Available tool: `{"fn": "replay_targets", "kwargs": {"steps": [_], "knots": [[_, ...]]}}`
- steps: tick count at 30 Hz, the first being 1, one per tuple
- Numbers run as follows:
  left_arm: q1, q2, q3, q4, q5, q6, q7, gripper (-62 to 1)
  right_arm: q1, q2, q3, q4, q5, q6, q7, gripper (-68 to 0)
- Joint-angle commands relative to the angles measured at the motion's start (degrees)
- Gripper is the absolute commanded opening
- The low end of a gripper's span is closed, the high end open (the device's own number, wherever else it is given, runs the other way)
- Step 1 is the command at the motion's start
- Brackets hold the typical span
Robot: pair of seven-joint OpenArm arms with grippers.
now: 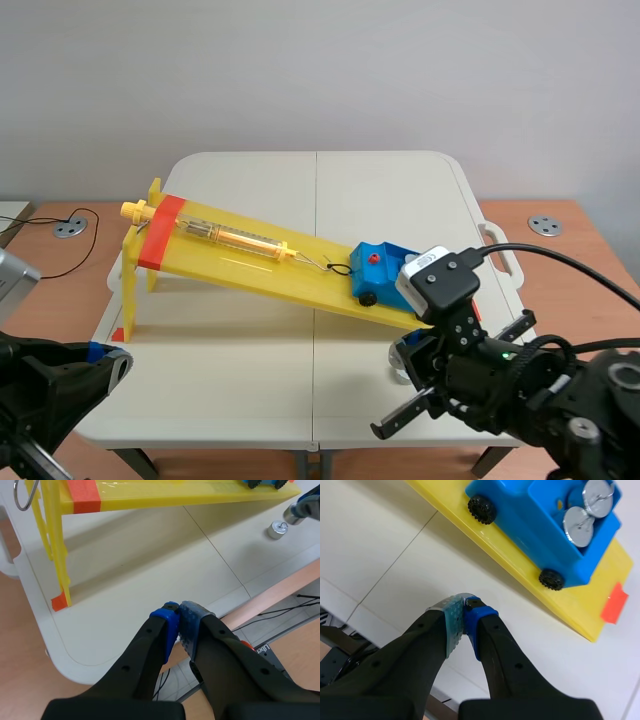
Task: Place the four metal weights on the blue cart on the ramp.
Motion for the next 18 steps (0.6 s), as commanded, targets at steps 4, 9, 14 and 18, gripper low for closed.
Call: {"fn": "replay_targets", "kwargs": {"steps": [4, 9, 14, 18], "knots": [[-0.48, 0.59, -0.96, 4.02, -3.78, -1.03, -4.42, -57.1, -3.96, 3.19, 8.09, 14.84, 7.63, -1.44, 0.09, -66.9], [-0.48, 0.59, -0.96, 4.02, -3.78, -1.03, -4.44, -57.1, -6.82, 3.17, 15.1, 23.04, 10.88, -1.22, -5.01, -66.9], [-0.48, 0.59, -0.96, 4.02, -3.78, -1.03, -4.44, -57.1, -6.25, 3.17, 20.06, 27.78, 11.06, -1.27, -6.69, -66.9], [-0.48, 0.59, -0.96, 4.02, -3.78, -1.03, -4.42, -57.1, -2.45, 3.02, 20.52, 26.84, 11.08, -1.51, -6.34, -66.9]]}}
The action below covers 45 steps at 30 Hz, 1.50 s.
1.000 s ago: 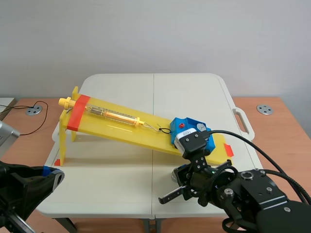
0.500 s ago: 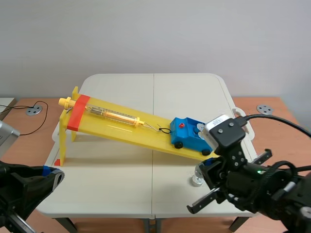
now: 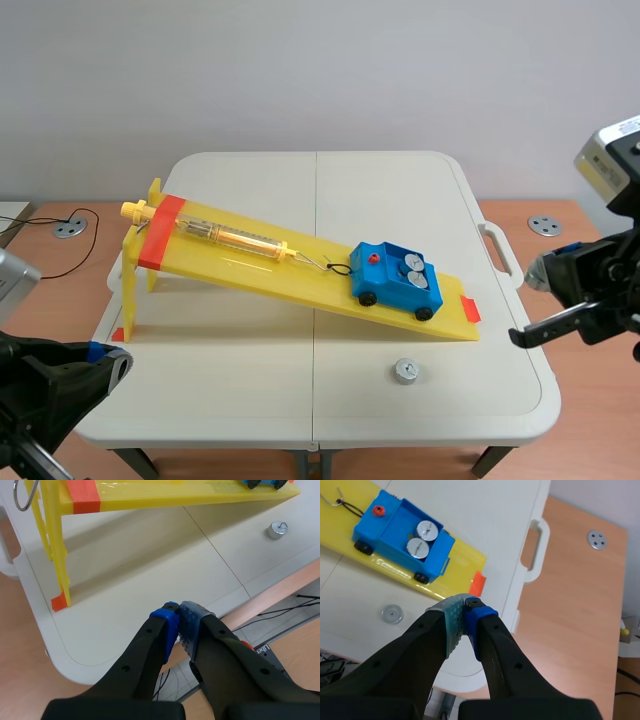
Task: Place the four metal weights on the blue cart on the ramp.
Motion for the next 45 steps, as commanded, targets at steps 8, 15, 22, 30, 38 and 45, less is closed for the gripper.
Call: {"fn": "replay_targets", "kwargs": {"steps": [8, 15, 22, 30, 38, 45], "knots": [[-0.48, 0.59, -0.96, 4.02, -3.76, -1.03, -4.42, -57.1, 15.78, 1.4, -3.72, -5.57, 2.69, -1.68, 8.09, -66.9], [-0.48, 0.59, -0.96, 4.02, -3.76, -1.03, -4.42, -57.1, 23.04, -1.57, -6.84, -13.46, 0.87, -1.68, 8.94, -66.9], [-0.48, 0.59, -0.96, 4.02, -3.76, -1.03, -4.39, -57.1, 29.14, -5.38, -10.95, -19.21, -2.62, -2.47, 9.75, -66.8], [-0.48, 0.59, -0.96, 4.02, -3.76, -1.03, -4.31, -57.1, 33.48, -7.98, -14.25, -24.96, -5.77, -5.14, 10.21, -66.8], [-0.48, 0.59, -0.96, 4.02, -3.76, -1.03, -4.15, -57.1, 37.31, -10.01, -15.96, -31.06, -7.65, -6.01, 11.06, -66.8], [-0.48, 0.59, -0.96, 4.02, -3.76, -1.03, -3.98, -57.1, 39.06, -10.97, -16.55, -33.81, -8.09, -6.19, 12.07, -66.8]]}}
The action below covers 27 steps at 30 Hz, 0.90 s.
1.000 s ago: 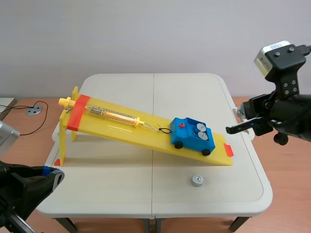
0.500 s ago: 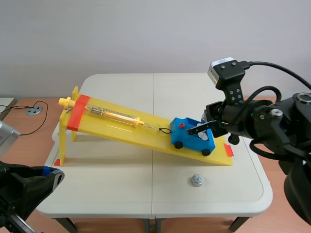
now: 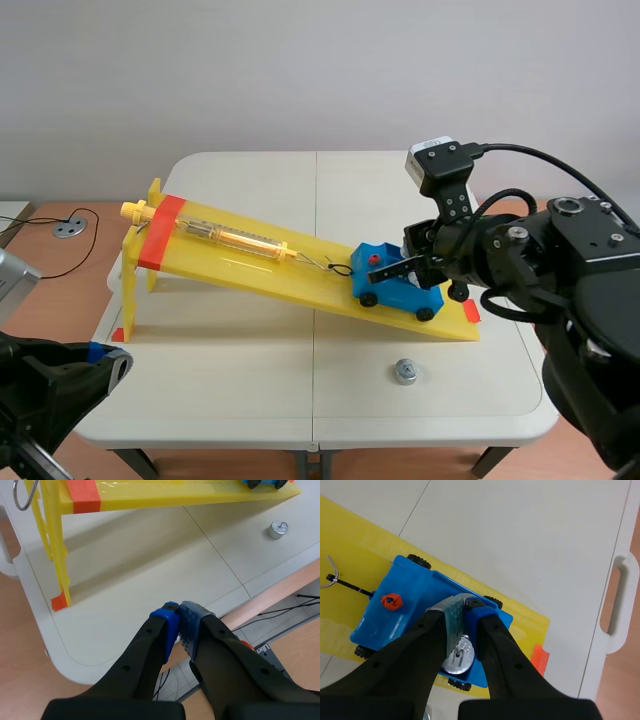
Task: Place the four metal weights on the blue cart on the ramp.
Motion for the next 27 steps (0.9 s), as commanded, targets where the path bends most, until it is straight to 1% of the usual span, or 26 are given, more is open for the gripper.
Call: {"fn": "replay_targets", "kwargs": {"steps": [1, 3, 4, 6, 8, 10, 13, 16, 18, 20, 22, 23, 26, 27], "knots": [[-0.48, 0.59, -0.96, 4.02, -3.76, -1.03, -4.0, -57.1, 6.73, -0.15, -0.28, 4.96, 0.83, -3.61, 9.57, -66.8], [-0.48, 0.59, -0.96, 4.02, -3.76, -1.03, -4.0, -57.1, 6.69, -0.15, -0.28, 4.96, 0.83, -3.58, 9.6, -66.5], [-0.48, 0.59, -0.96, 4.02, -3.76, -1.03, -4.0, -57.1, 6.69, -0.15, -0.28, 4.96, 0.83, -3.58, 9.6, -65.0], [-0.48, 0.59, -0.96, 4.02, -3.76, -1.03, -4.0, -57.1, 6.69, -0.13, -0.26, 4.96, 0.85, -3.54, 9.62, -60.2], [-0.48, 0.59, -0.96, 4.02, -3.76, -1.03, -4.0, -57.1, 6.69, -0.13, -0.26, 4.96, 0.85, -2.82, 9.62, -55.5], [-0.48, 0.59, -0.96, 4.02, -3.76, -1.03, -4.0, -57.1, 6.67, -0.11, -0.26, 4.96, 0.87, -1.77, 9.55, -51.7], [-0.48, 0.59, -0.96, 4.02, -3.76, -1.03, -4.0, -57.1, 6.67, 0.13, -0.24, 5.44, 1.25, -1.62, 8.76, -47.4], [-0.48, 0.59, -0.96, 4.02, -3.76, -1.03, -4.0, -57.1, 6.12, 1.38, 0.0, 7.78, 3.08, -1.16, 6.97, -47.1], [-0.48, 0.59, -0.96, 4.02, -3.76, -1.03, -3.98, -57.1, 4.9, 2.67, 0.72, 10.56, 4.83, -0.07, 6.01, -47.1], [-0.48, 0.59, -0.96, 4.02, -3.76, -1.03, -3.98, -57.1, 3.04, 4.2, 1.9, 13.92, 6.78, 0.17, 5.22, -47.1], [-0.48, 0.59, -0.96, 4.02, -3.76, -1.03, -4.0, -57.1, 0.7, 5.84, 3.54, 17.22, 9.27, 1.4, 4.44, -47.1], [-0.48, 0.59, -0.96, 4.02, -3.76, -1.03, -4.0, -57.1, -0.55, 6.71, 4.46, 18.78, 10.47, 1.49, 4.09, -47.1], [-0.48, 0.59, -0.96, 4.02, -3.76, -1.03, -3.98, -57.1, -4.61, 9.33, 7.08, 23.06, 13.97, 3.87, 2.89, -46.9], [-0.48, 0.59, -0.96, 4.02, -3.76, -1.03, -3.98, -57.1, -6.01, 10.25, 7.98, 24.35, 15.04, 4.48, 2.54, -45.5]]}}
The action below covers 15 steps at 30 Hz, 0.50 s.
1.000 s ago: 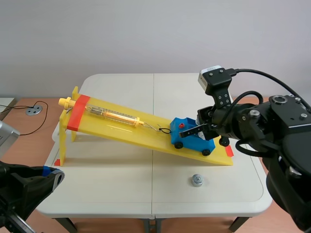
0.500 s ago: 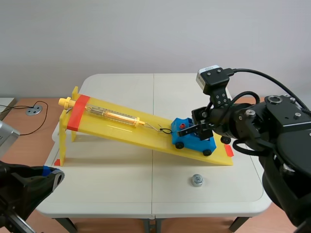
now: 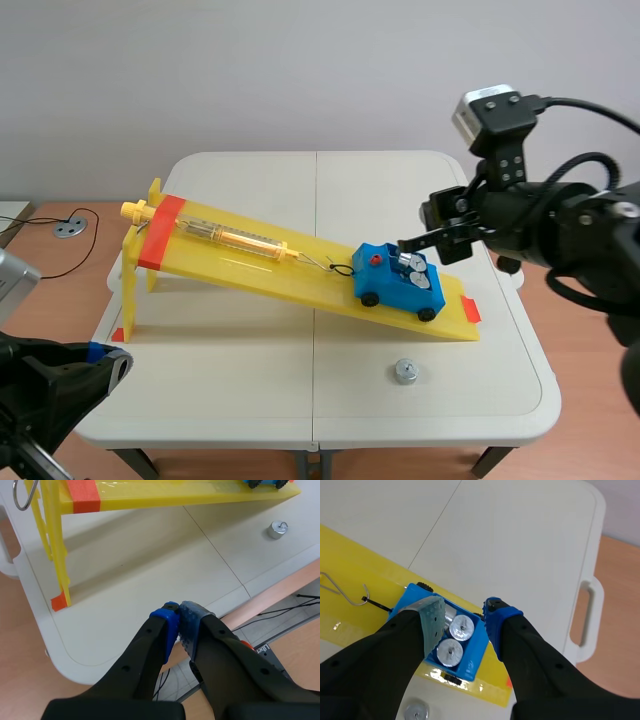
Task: Place the four metal weights on the blue cart on the ramp.
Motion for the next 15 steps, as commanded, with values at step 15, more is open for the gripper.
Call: {"fn": "replay_targets", "kwargs": {"steps": [15], "knots": [[-0.48, 0.59, -0.96, 4.02, -3.76, -1.03, -4.0, -57.1, -20.79, 11.37, 19.12, 23.82, 16.0, 7.23, -1.46, -42.4]]}}
